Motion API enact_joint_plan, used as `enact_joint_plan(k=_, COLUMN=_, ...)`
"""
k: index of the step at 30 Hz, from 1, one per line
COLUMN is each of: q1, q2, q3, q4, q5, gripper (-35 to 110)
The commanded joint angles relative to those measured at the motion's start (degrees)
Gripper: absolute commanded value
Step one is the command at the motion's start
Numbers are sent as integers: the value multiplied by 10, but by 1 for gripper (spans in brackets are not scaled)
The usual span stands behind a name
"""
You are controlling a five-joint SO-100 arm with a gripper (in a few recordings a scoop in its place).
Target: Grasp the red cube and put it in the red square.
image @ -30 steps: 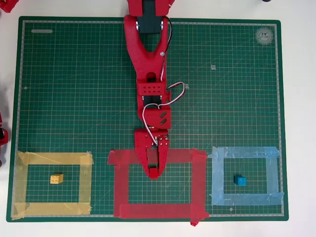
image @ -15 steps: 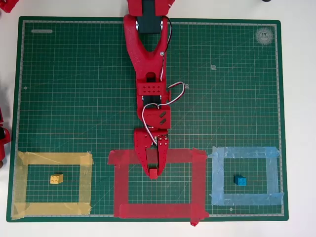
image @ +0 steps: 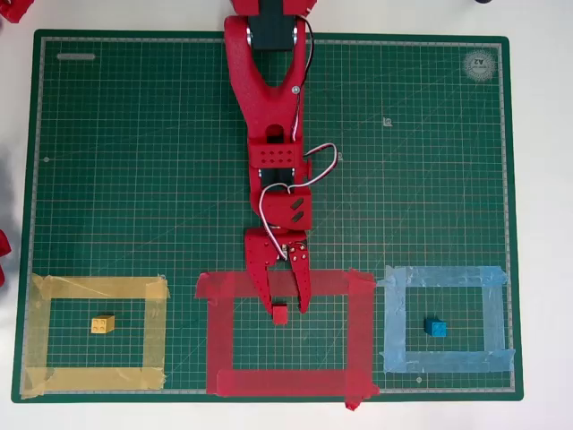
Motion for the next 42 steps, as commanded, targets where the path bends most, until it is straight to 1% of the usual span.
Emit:
enact_joint_plan(k=1, q1=-15, q2=98, q3=30, q4=22, q5=-9, gripper=20)
enact_joint_plan(k=8, q1=-6, q2=236, q3=138, q4=41, q5=-9, gripper=20)
enact_joint_plan(k=10, q1=-5, q2=275, q3=161, q4=63, q5=-9, gripper=20)
enact_joint_plan(k=12, q1=-7, q2=307, q3=182, q4=78, q5=-8, gripper=14)
enact_joint_plan(k=14, q1=-11, q2=323, q3=200, q4=81, q5=-2, gripper=2)
enact_joint_plan(k=15, q1=-12, q2=326, q3=208, q4=81, q5=-1, gripper=1)
enact_joint_plan(k=22, q1=-13, q2=284, q3=208, q4=81, q5=11, gripper=1)
enact_joint_plan(k=25, q1=-14, q2=247, q3=179, q4=81, q5=28, gripper=1)
enact_joint_plan(k=33, q1=-16, q2=153, q3=68, q4=83, q5=28, gripper=1)
enact_joint_plan(k=42, q1=-25, q2=162, q3=48, q4=83, q5=28, gripper=1)
